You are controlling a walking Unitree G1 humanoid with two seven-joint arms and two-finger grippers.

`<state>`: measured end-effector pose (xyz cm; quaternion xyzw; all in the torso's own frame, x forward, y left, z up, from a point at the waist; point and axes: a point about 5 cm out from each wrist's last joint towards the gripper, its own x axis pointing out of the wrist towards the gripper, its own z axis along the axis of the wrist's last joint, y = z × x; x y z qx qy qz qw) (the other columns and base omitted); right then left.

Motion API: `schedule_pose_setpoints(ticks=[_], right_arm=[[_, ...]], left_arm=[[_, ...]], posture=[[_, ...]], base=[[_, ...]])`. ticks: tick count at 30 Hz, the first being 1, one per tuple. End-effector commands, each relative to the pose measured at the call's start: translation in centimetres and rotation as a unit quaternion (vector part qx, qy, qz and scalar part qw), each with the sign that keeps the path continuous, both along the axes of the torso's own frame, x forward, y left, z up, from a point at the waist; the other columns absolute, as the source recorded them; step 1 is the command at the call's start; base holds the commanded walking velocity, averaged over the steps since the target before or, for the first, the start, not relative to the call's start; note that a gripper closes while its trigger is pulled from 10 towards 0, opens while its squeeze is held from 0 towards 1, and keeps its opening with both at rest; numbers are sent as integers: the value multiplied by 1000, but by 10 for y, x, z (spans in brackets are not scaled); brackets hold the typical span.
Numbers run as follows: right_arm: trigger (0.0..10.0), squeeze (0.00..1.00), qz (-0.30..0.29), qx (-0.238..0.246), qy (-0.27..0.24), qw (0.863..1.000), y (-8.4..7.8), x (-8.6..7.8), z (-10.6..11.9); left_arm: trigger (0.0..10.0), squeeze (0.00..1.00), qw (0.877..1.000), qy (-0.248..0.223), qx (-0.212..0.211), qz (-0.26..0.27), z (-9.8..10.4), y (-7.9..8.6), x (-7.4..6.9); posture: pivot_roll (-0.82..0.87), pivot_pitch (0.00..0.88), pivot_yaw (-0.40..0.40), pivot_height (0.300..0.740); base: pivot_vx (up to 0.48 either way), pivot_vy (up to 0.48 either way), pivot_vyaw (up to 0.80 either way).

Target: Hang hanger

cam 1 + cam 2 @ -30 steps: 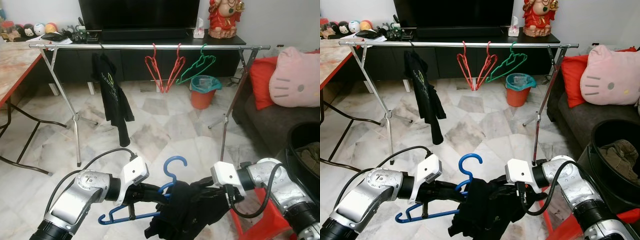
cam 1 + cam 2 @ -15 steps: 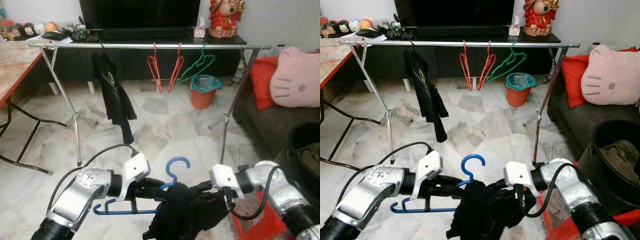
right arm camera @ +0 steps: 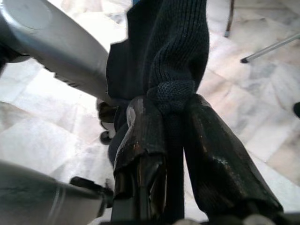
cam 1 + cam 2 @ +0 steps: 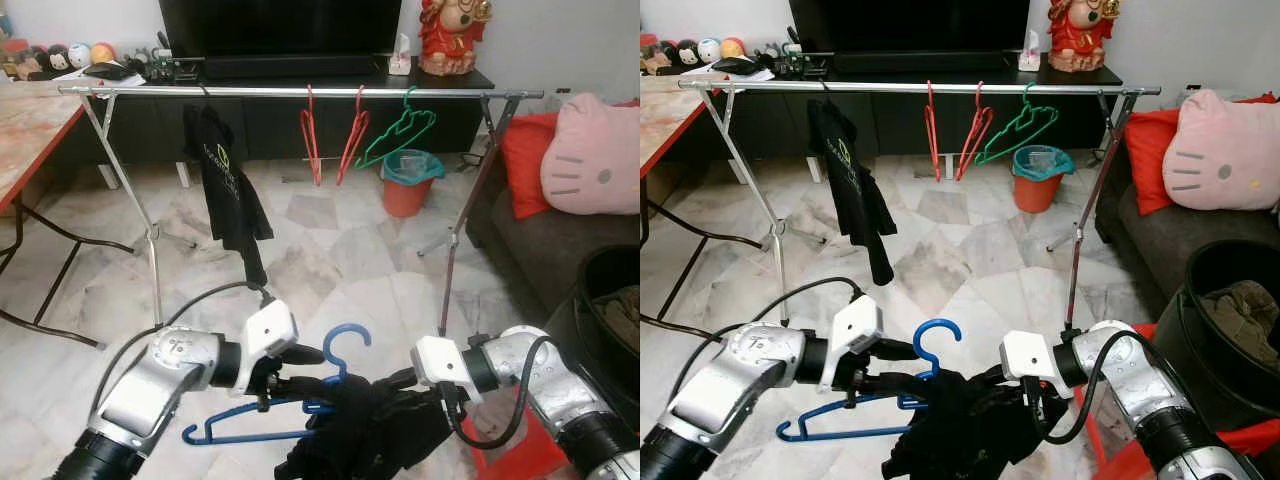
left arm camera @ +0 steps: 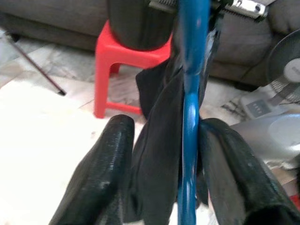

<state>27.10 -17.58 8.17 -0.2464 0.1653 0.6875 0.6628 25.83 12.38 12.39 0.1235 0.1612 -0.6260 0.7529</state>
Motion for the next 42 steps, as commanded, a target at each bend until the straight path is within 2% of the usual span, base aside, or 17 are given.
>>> schedule_pose_setpoints(ticks=[1,7,10,14,15,16,20,21,22,23,30,32,33,34,36,39,42], right_arm=[[0,0,12,-23,0,1000,-4,-1,-2],[0,0,11,-49,-5,999,-8,-2,-8],[0,0,7,-51,-9,999,-9,-2,-9],[0,0,-18,-50,-30,998,-12,4,-7],[0,0,-36,-53,-45,997,-15,8,-6],[0,0,-42,-56,-52,996,-17,10,-6],[0,0,-69,-66,-78,992,-22,17,-3],[0,0,-87,-72,-99,989,-26,21,0],[0,0,-87,-72,-99,989,-26,21,0],[0,0,-102,-76,-109,986,-29,25,2],[0,0,-127,-72,-134,980,-32,31,5],[0,0,-136,-65,-142,978,-31,34,7],[0,0,-142,-59,-146,977,-30,35,8],[0,0,-150,-47,-160,975,-26,39,12],[0,0,-158,-42,-173,971,-25,42,15],[0,0,-198,-49,-200,958,-27,52,20],[0,0,-238,-25,-213,947,-25,63,30]], left_arm=[[10000,1000,999,-30,9,36,12,18,12],[10000,1000,994,-42,16,95,17,42,20],[10000,1000,993,-43,14,107,17,47,20],[10000,1000,984,-71,20,165,18,64,27],[10000,0,962,-109,28,248,18,79,39],[10000,0,945,-127,34,299,17,88,47],[10000,0,883,-156,69,437,7,118,60],[10000,0,852,-152,67,496,1,130,61],[10000,0,852,-152,67,496,1,130,61],[10000,0,835,-150,65,526,-4,133,61],[10000,0,793,-148,53,589,-21,132,59],[10000,0,794,-127,63,591,-30,130,57],[10000,0,806,-102,67,579,-38,126,54],[10000,0,856,-49,88,507,-59,109,42],[10000,0,880,-18,95,464,-70,99,34],[10000,0,888,-5,92,450,-76,93,29],[10000,0,901,7,91,424,-83,84,26]], posture=[[-25,0,-8,740],[-24,0,-7,740],[-24,0,-7,740],[-24,0,-7,740],[-24,0,-4,740],[-24,0,-4,740],[-25,0,-4,740],[-28,0,-4,740],[-28,0,-4,740],[-28,0,-4,740],[-37,0,-2,740],[-37,0,-2,740],[-37,0,-2,740],[-37,0,-2,740],[-33,0,1,740],[-33,0,1,740],[-31,0,2,740]], base=[[0,0,0],[0,0,0],[0,0,0],[0,0,0],[0,0,0],[0,0,0],[0,0,0],[0,0,0],[0,0,0],[0,0,0],[0,0,0],[0,0,0],[0,0,0],[0,0,0],[0,0,0],[0,0,0],[0,0,0]])
